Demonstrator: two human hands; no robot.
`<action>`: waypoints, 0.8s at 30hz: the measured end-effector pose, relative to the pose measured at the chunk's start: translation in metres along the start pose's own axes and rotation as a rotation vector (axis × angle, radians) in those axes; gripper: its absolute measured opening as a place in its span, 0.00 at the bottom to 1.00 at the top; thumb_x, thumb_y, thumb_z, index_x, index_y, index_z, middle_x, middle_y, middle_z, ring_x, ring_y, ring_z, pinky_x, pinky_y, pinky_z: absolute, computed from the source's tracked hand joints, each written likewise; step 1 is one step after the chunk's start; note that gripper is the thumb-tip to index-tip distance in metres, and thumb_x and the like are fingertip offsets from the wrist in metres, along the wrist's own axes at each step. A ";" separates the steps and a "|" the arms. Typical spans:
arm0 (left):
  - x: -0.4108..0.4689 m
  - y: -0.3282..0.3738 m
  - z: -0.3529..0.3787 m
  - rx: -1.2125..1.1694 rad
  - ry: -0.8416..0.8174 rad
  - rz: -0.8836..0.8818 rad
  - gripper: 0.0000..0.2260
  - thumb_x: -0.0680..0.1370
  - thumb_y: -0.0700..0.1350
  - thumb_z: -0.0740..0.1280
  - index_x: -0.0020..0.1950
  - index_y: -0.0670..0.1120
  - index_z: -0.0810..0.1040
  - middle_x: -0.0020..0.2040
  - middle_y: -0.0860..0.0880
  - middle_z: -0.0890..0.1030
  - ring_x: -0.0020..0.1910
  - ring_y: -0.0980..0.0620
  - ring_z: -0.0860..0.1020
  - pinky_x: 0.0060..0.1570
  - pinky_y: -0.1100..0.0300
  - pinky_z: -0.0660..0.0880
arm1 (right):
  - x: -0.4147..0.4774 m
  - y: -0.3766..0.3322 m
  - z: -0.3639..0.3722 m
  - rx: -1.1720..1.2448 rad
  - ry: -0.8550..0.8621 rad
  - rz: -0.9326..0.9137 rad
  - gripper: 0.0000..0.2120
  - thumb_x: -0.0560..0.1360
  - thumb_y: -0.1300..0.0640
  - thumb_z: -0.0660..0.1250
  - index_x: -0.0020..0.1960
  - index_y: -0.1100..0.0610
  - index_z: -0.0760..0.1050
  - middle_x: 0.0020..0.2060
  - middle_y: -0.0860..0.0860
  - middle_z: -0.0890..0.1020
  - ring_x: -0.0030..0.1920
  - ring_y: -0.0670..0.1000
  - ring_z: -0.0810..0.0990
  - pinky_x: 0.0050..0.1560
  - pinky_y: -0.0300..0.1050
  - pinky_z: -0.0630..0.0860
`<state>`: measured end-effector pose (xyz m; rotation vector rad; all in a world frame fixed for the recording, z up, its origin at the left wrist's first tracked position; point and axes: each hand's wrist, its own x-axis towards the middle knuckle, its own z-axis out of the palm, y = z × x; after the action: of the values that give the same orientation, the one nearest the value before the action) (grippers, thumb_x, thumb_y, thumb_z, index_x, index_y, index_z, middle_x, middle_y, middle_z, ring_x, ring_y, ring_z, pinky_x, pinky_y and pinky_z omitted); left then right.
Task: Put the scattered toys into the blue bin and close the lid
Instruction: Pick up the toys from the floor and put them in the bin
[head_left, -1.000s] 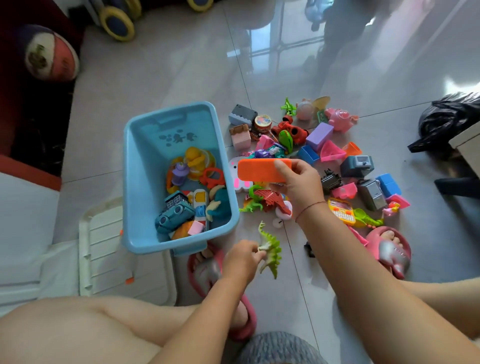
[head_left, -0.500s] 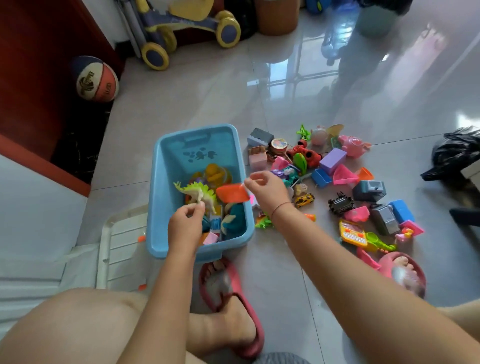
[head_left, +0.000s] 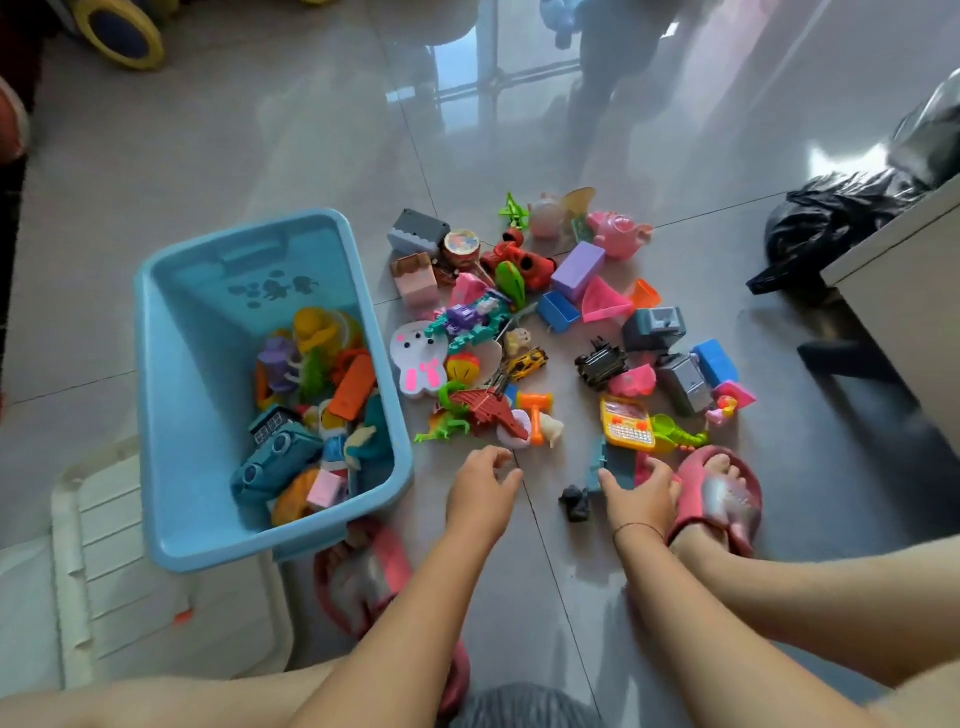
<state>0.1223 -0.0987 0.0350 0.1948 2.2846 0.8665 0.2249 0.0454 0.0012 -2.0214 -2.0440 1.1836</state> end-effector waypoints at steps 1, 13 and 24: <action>0.009 -0.004 0.010 0.049 -0.050 -0.023 0.15 0.76 0.47 0.66 0.61 0.47 0.75 0.59 0.48 0.76 0.54 0.48 0.77 0.53 0.56 0.73 | 0.006 0.004 0.004 -0.006 -0.012 0.003 0.30 0.67 0.50 0.74 0.64 0.57 0.67 0.63 0.60 0.70 0.63 0.61 0.69 0.64 0.54 0.67; 0.039 -0.015 0.103 0.422 -0.358 0.135 0.33 0.69 0.54 0.73 0.70 0.51 0.63 0.66 0.48 0.66 0.65 0.46 0.66 0.64 0.53 0.66 | 0.049 0.017 0.030 -0.136 -0.129 -0.016 0.27 0.67 0.47 0.74 0.56 0.63 0.69 0.56 0.60 0.73 0.56 0.61 0.73 0.54 0.53 0.71; 0.052 -0.019 0.113 0.459 -0.305 0.161 0.20 0.72 0.47 0.70 0.61 0.45 0.69 0.60 0.45 0.69 0.62 0.45 0.69 0.58 0.52 0.70 | 0.052 0.010 0.029 -0.244 -0.142 -0.126 0.28 0.66 0.45 0.74 0.58 0.61 0.72 0.54 0.58 0.75 0.55 0.59 0.75 0.50 0.47 0.71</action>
<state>0.1577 -0.0344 -0.0674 0.6735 2.1611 0.3419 0.2097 0.0755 -0.0496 -1.9153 -2.4532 1.1343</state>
